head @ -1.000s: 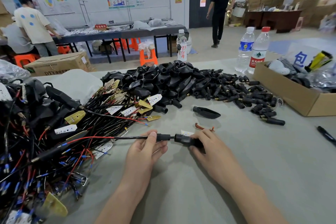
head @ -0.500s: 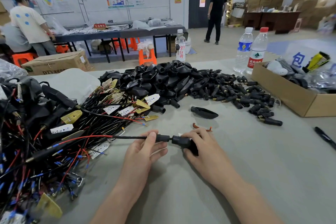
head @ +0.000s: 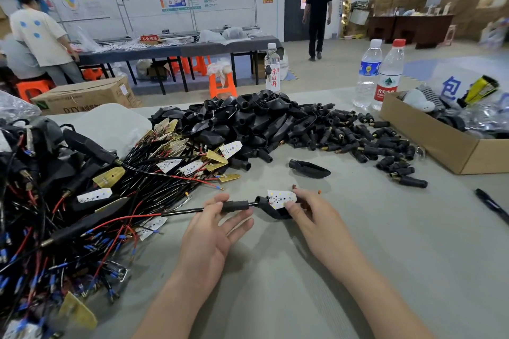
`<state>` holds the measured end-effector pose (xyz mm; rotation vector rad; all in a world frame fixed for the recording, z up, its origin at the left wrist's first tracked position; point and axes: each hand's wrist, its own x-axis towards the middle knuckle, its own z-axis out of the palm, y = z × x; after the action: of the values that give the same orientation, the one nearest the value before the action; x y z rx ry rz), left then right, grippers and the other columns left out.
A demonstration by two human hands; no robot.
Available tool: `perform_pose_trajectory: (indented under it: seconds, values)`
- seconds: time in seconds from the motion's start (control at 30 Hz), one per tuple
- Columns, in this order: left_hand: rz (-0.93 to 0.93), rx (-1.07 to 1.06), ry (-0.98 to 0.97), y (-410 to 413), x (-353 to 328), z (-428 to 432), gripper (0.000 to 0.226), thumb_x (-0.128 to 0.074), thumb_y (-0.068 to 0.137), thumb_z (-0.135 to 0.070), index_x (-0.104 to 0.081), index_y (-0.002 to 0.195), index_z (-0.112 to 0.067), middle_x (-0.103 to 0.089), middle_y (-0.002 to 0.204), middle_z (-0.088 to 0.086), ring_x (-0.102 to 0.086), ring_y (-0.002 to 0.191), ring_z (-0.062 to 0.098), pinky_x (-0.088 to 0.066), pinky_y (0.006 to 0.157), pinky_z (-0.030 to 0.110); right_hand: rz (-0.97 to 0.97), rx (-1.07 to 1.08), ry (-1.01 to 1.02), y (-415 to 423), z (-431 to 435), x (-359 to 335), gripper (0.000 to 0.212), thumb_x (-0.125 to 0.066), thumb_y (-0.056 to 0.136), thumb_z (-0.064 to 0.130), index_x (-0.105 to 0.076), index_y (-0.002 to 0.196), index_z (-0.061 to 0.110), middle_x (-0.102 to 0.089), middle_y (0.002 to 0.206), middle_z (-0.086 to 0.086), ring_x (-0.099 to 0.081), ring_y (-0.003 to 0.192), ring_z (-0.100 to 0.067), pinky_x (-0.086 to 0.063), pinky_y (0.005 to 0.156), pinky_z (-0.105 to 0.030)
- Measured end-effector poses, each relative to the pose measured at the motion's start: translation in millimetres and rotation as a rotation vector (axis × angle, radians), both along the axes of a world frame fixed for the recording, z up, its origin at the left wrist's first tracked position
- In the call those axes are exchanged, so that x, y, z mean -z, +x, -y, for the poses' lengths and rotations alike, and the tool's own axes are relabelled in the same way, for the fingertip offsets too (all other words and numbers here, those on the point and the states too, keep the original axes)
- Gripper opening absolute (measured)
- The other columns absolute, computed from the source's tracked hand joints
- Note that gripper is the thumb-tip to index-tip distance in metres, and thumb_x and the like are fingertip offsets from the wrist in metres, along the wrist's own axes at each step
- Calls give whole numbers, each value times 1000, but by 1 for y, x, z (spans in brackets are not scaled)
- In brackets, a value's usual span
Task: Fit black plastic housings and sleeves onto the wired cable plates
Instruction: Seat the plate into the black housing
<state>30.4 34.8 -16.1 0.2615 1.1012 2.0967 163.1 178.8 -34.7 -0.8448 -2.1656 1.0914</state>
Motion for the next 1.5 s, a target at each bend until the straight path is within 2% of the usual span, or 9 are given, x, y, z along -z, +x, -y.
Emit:
perform_pose_trajectory:
  seconds: [0.17,0.33,0.47,0.63,0.83,1.03,1.23,1.33,1.5]
  values:
    - [38,1,12,-3,2,-2,20,-38,104,-10,-57,106,-10,-70,93,17,-71,95,41,-62,70,38,-212,32,-316,-1,0,-7,15,-58,98,36,-70,95,27,-73,96,10,-64,81,4,-42,68,-6]
    - [141,47,112,-5,0,-5,17,-40,102,-9,-56,108,-7,-70,99,23,-68,105,43,-61,75,37,-290,62,-550,-4,2,-10,24,-59,95,41,-72,90,22,-74,86,9,-65,81,-7,-48,77,-25]
    - [163,73,155,-4,-2,-4,17,-42,101,-10,-55,112,-8,-70,99,22,-67,108,42,-61,78,37,-534,10,-911,-8,8,-16,22,-57,98,22,-67,98,3,-76,90,-11,-74,85,-24,-59,67,-30]
    - [130,66,170,-2,-3,-3,19,-41,103,-8,-55,115,-8,-71,98,21,-67,109,42,-60,79,36,-616,46,-954,-6,9,-20,8,-58,96,9,-63,100,6,-73,92,-11,-74,82,-23,-59,63,-30]
    - [41,66,121,-2,1,-4,22,-46,100,-9,-59,117,-12,-71,107,16,-66,113,38,-59,82,40,-670,38,-1135,-7,7,-19,15,-57,94,5,-70,100,1,-74,80,-9,-74,75,-21,-59,63,-30]
    - [13,79,137,-3,3,-3,24,-47,100,-7,-60,120,-12,-69,118,14,-66,114,34,-59,85,39,-702,19,-1139,-8,7,-18,20,-53,96,4,-69,109,6,-76,83,-7,-72,70,-19,-59,62,-28]
    - [-65,120,107,0,2,-4,36,-58,83,-11,-62,119,-12,-69,125,12,-67,111,35,-60,80,39,-729,-48,-1257,-4,8,-21,35,-57,99,33,-64,118,4,-71,115,-20,-73,96,-32,-60,67,-36]
    - [-78,119,104,0,2,-4,36,-58,82,-11,-62,118,-12,-68,125,12,-68,110,35,-60,79,38,-747,-71,-1269,-4,10,-23,39,-60,92,40,-64,111,6,-70,114,-21,-72,97,-34,-60,67,-37]
    - [-80,96,81,0,2,-5,34,-58,85,-14,-62,118,-11,-70,122,12,-69,108,34,-60,75,38,-740,-54,-1246,-3,9,-22,23,-66,92,15,-64,112,5,-74,106,-16,-73,92,-33,-61,65,-35]
